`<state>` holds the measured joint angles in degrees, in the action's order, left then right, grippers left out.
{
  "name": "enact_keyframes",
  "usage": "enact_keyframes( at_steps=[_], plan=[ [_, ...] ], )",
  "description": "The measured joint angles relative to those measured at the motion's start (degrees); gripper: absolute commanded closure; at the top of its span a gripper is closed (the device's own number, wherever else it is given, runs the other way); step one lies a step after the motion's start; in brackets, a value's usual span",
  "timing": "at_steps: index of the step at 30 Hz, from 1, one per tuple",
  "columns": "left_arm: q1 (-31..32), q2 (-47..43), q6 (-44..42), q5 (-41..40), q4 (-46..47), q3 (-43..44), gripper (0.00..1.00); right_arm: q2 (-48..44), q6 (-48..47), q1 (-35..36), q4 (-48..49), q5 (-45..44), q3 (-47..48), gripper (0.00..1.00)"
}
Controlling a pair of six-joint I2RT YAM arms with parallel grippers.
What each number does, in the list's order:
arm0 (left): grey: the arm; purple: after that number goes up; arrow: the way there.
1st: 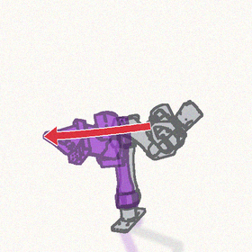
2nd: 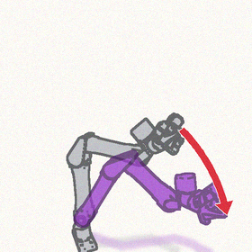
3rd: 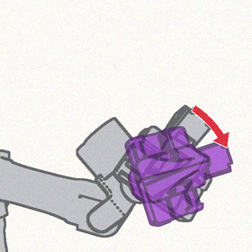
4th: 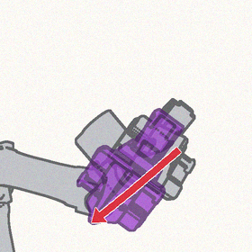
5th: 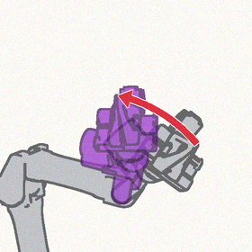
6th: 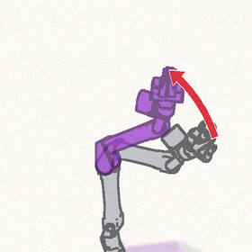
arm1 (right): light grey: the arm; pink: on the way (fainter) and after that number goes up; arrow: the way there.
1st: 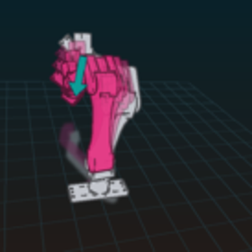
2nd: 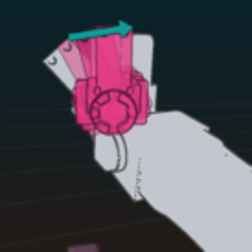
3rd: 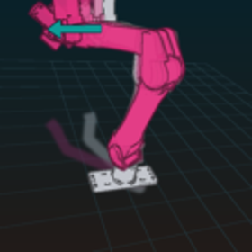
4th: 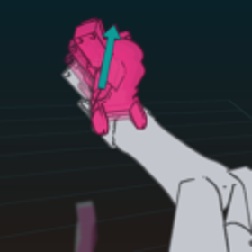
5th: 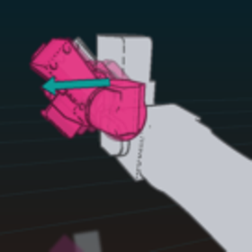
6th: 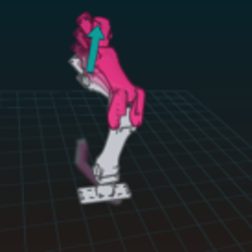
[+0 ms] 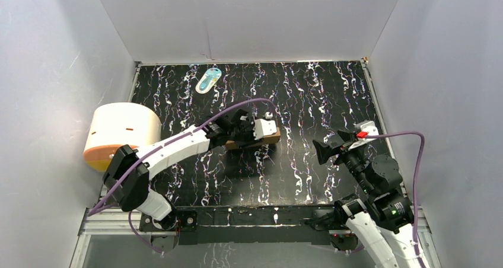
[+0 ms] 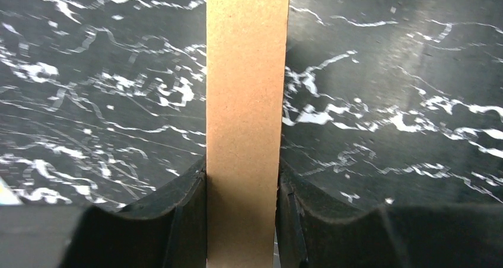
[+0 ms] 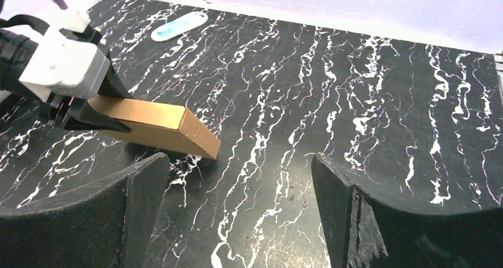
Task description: Fold the paper box
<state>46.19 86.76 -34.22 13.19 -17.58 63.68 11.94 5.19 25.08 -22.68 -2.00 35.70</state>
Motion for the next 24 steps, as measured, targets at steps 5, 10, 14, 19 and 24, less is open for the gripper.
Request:
enact_keyframes(
  at_steps=[5, 10, 14, 19, 24],
  plan=[
    [3.3, -0.8, -3.9, -7.6, 11.6, -4.0, 0.69, -0.5, 0.0, 0.0, -0.1, -1.1, 0.0, 0.01],
    [6.1, 0.8, -10.6, -16.2, 27.3, -10.8, 0.68, -1.2, 0.1, 0.0, -0.4, -2.1, 0.0, 0.01],
    [8.3, 5.1, -15.4, -22.0, 36.8, -14.0, 0.67, -1.3, 0.2, 0.0, -0.5, -2.6, 0.0, 0.01],
    [11.4, 9.7, -18.6, -27.4, 45.3, -17.3, 0.65, -1.2, 0.2, 0.0, -0.5, -2.6, 0.0, 0.02],
    [13.2, 11.0, -19.1, -30.1, 50.9, -19.8, 0.44, -1.2, 0.2, 0.0, -0.6, -3.3, -0.1, 0.01]
  ],
)
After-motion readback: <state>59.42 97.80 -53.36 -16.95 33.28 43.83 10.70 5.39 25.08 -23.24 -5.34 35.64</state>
